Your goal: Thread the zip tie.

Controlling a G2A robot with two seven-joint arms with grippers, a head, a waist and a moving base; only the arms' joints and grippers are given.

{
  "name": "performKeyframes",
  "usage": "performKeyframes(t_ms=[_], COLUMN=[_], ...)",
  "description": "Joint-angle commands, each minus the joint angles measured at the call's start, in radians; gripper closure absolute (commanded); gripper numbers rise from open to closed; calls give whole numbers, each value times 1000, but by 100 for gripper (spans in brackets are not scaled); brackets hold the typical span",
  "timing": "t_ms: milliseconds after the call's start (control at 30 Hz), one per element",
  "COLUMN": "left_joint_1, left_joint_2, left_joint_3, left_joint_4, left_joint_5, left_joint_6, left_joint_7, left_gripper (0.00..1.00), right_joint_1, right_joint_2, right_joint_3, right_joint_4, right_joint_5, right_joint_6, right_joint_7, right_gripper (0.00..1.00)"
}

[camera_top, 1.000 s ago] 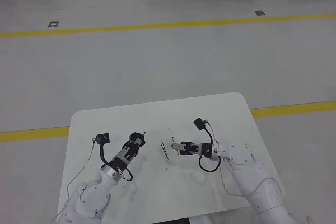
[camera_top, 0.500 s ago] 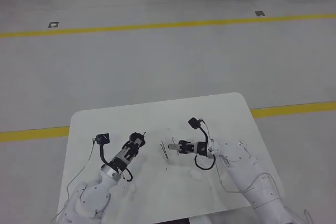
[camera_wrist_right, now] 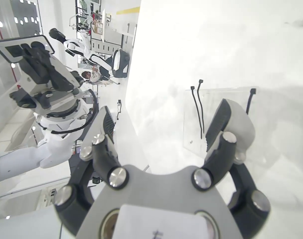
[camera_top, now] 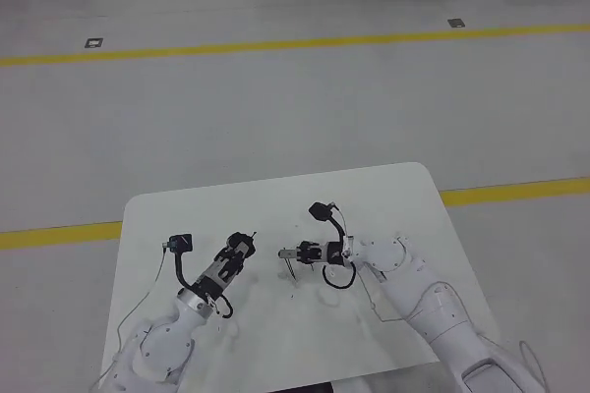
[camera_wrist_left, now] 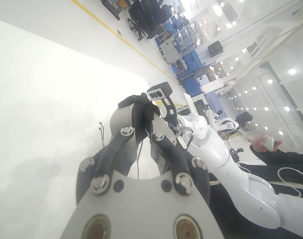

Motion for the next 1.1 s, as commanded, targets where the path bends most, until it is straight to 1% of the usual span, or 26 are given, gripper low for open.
performKeyframes(t_ms=[0, 100, 133, 167, 200, 233, 300, 367, 567, 700, 733, 833, 900, 1067], left_joint_1=[0, 0, 0, 0, 0, 0, 0, 0, 0, 0, 0, 0, 0, 0], left_joint_2=[0, 0, 0, 0, 0, 0, 0, 0, 0, 0, 0, 0, 0, 0], left_joint_3=[0, 0, 0, 0, 0, 0, 0, 0, 0, 0, 0, 0, 0, 0], left_joint_4=[0, 0, 0, 0, 0, 0, 0, 0, 0, 0, 0, 0, 0, 0], left_joint_5=[0, 0, 0, 0, 0, 0, 0, 0, 0, 0, 0, 0, 0, 0], left_joint_6=[0, 0, 0, 0, 0, 0, 0, 0, 0, 0, 0, 0, 0, 0], left_joint_7=[0, 0, 0, 0, 0, 0, 0, 0, 0, 0, 0, 0, 0, 0], left_gripper=[100, 100, 100, 100, 100, 100, 100, 100, 100, 100, 100, 100, 100, 100], right_joint_1=[10, 21, 24, 27, 29, 31, 35, 37, 42, 46, 48, 53, 53, 47], right_joint_2=[-1, -3, -4, -4, -3, -3, -2, -1, -1, -2, -2, -2, -2, 4], right_joint_3=[-14, -32, -37, -42, -46, -49, -57, -64, -86, -101, -104, -110, -113, -108], right_joint_4=[16, 43, 48, 55, 61, 65, 72, 78, 99, 110, 114, 121, 120, 105], right_joint_5=[-14, -14, -17, -17, -19, -21, -26, -29, -43, -51, -47, -50, -54, -54], right_joint_6=[0, 0, 0, 0, 0, 0, 0, 0, 0, 0, 0, 0, 0, 0], right_joint_7=[-16, -34, -39, -43, -45, -46, -50, -53, -72, -87, -90, -98, -103, -109], right_gripper=[25, 34, 42, 47, 51, 53, 53, 56, 55, 58, 60, 61, 63, 62])
